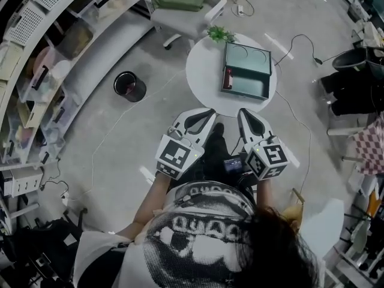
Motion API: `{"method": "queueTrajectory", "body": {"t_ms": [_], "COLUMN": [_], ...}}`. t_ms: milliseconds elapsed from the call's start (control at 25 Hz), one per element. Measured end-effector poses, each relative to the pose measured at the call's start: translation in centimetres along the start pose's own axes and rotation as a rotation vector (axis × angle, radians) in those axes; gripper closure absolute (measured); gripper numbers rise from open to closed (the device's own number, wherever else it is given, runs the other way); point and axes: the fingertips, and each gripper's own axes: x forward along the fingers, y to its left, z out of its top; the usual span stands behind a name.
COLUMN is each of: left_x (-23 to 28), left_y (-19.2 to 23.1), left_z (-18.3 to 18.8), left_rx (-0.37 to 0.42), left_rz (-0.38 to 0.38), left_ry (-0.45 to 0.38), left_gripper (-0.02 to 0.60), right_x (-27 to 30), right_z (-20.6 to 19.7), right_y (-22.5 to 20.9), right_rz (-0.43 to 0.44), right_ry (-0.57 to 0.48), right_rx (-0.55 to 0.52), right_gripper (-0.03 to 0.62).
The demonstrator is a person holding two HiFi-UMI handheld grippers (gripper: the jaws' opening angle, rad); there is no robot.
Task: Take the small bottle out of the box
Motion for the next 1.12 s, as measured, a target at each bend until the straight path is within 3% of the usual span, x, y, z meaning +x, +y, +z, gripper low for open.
{"method": "queueTrajectory", "body": {"t_ms": [280,600,1120], "left_x": [3.4,10.3,17.2], "left_y": [3.3,6.5,9.6], "left_z": [0.0,0.8,-0.2], "left_rx": [-0.003,-0.002,-0.011], "left_rz": [0.011,0.014,0.049], "left_ry": [0.04,0.072,0.159], "left_gripper": [0.568,0.568,0.568], "right_x": [5.1,10.3,18.0], "right_z": [-0.1,-2.5,-10.1], "right_y": [-3.9,-10.4,-16.4], "right_rz": [0.004,0.017,0.114], "right_ry": [0.046,0.19,0.454], "right_rx": [0.03,0.051,0.048], "right_gripper": [0.592,0.589,0.495]}}
